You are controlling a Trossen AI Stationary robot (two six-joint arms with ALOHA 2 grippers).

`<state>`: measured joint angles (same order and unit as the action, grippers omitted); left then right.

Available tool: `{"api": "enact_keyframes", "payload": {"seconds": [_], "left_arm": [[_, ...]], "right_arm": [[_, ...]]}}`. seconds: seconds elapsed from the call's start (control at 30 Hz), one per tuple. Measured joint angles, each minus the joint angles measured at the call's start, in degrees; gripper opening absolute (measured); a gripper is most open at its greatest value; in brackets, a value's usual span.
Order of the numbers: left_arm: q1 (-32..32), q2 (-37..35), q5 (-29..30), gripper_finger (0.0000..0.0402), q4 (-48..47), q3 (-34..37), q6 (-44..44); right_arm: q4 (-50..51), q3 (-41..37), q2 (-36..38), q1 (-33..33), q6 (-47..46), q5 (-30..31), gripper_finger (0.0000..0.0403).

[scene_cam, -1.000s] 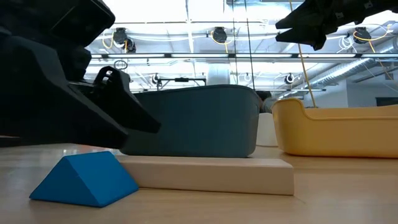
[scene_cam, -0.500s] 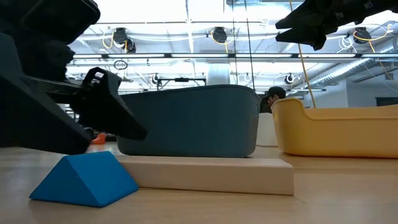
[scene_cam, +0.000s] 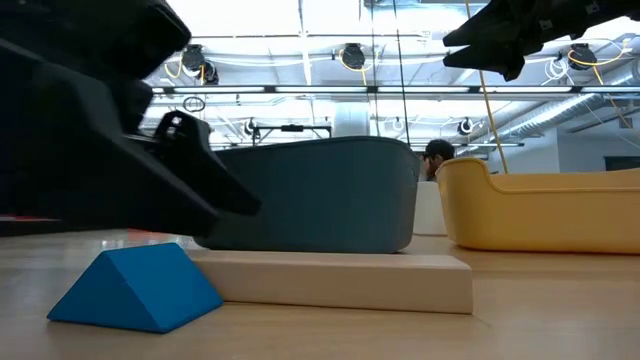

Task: Sort & place blocks by color
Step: Put the right brown block into the white bin

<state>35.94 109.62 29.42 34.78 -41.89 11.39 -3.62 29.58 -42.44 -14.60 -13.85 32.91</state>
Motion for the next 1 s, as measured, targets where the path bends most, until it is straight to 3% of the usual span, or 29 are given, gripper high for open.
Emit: {"api": "enact_keyframes", "payload": {"seconds": [0.17, 0.47, 0.7, 1.0], "left_arm": [[-0.36, 0.00, -3.04, 0.0367, -0.02, 0.00, 1.86], [0.94, 0.28, -3.34, 0.0367, 0.26, 0.00, 1.93], [0.79, 6.44, -2.27, 0.0367, 7.43, -1.47, 1.18], [2.37, 8.51, -4.21, 0.0367, 5.58, -4.48, -1.65]], "right_arm": [[0.00, 0.00, -0.01, 0.01, -0.01, 0.00, 0.0215], [-0.01, 0.00, 0.01, 0.01, 0.00, 0.01, 0.0215], [0.02, 0.02, -0.01, -0.01, 0.00, 0.01, 0.0215], [0.00, 0.00, -0.01, 0.01, -0.01, 0.00, 0.0215]]}}
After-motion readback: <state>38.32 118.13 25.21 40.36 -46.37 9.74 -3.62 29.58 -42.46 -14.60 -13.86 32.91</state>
